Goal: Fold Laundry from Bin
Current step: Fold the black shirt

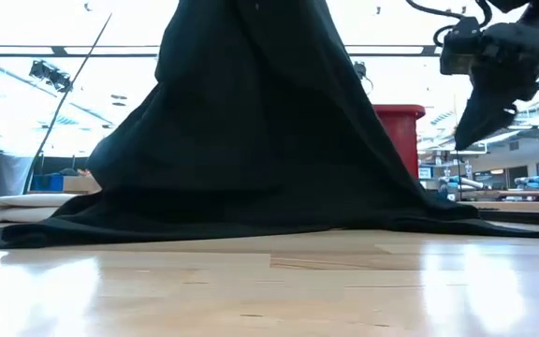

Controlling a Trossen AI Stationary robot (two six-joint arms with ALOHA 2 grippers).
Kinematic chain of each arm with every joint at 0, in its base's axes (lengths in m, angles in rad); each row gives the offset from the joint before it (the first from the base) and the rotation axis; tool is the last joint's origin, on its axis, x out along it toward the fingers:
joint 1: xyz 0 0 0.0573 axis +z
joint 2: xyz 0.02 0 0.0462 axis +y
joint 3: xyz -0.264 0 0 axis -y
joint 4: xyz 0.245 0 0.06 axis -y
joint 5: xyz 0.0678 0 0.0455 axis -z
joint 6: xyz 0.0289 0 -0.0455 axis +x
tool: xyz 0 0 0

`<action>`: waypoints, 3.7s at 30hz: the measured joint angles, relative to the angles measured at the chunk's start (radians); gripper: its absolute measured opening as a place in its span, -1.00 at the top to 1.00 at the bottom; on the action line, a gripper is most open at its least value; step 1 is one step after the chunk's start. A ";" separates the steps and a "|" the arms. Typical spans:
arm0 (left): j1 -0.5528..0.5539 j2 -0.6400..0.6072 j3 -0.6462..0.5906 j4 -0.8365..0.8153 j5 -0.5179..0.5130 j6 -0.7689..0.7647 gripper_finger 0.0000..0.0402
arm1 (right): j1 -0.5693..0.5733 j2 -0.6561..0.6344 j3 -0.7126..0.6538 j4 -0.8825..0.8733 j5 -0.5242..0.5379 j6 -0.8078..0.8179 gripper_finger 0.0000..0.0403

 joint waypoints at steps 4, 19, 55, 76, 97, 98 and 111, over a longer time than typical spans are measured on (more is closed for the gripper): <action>0.000 0.000 0.000 0.010 -0.077 0.001 0.96 | 0.003 0.045 0.001 0.065 0.159 -0.225 -0.14; 0.000 0.000 0.000 0.056 -0.257 0.001 0.96 | -0.003 0.386 0.001 0.510 0.412 -0.508 -0.14; -0.007 0.000 0.000 0.106 -0.269 -0.032 0.96 | -0.278 0.307 0.001 0.806 0.601 -0.724 -0.05; -0.023 0.001 0.000 0.015 -0.268 -0.011 0.96 | -0.301 0.222 0.001 0.553 0.282 -0.549 0.96; -0.072 -0.013 0.000 -1.249 -0.667 0.238 -0.32 | -0.295 0.003 0.531 -0.424 -0.207 -0.370 0.97; -0.076 -0.013 0.000 -1.248 -0.669 0.243 -0.38 | -0.296 0.004 0.544 -0.421 -0.212 -0.367 0.97; -0.199 -0.029 0.082 -1.452 -0.906 0.541 -0.55 | -0.373 0.198 0.741 -0.678 -0.372 -0.368 0.96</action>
